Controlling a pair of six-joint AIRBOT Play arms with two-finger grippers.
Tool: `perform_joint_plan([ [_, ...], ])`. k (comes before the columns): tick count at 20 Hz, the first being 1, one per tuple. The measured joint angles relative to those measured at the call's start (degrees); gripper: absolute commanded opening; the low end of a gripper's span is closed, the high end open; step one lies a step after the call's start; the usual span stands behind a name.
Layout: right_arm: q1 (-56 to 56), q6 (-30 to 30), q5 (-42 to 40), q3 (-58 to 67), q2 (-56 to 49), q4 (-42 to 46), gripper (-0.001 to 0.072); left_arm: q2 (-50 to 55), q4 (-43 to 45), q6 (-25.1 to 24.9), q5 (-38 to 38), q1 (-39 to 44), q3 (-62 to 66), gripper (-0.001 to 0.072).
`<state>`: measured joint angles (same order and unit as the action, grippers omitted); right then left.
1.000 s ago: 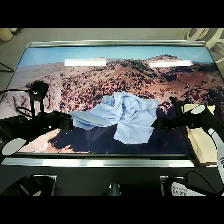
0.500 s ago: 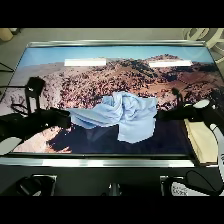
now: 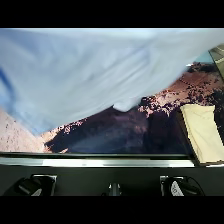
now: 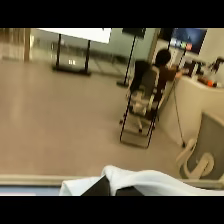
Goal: Fold the shirts.
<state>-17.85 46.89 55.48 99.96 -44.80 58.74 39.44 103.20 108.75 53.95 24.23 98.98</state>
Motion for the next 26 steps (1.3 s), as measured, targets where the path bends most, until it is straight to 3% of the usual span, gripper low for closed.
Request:
perform_joint_plan([
  [4,-0.15,1.09,-3.28,3.32,7.87,5.92,0.0023,-0.22,-0.33,-2.40,0.48,-0.66,5.29,0.0019],
  [9,-0.17,1.57,-1.92,4.35,7.39,9.62,0.0024,1.77,0.13,-3.61,2.25,-0.90,6.69,0.0020],
  [16,0.33,3.72,22.60,2.58,-11.47,13.33,0.0022,19.47,4.44,-9.20,19.52,-1.01,4.50,0.0019],
  [19,4.13,4.70,27.78,-1.55,-22.95,14.16,0.0023,30.71,4.74,-10.80,22.62,-1.70,-0.39,0.0019],
  [22,9.79,5.33,25.46,-4.15,-33.94,15.67,0.0024,41.29,4.72,-11.39,23.34,-3.26,-2.84,0.0020],
  [26,13.97,7.87,12.46,-5.29,-43.06,16.70,0.0023,50.47,2.40,-12.22,21.14,-5.77,-3.87,0.0019],
])
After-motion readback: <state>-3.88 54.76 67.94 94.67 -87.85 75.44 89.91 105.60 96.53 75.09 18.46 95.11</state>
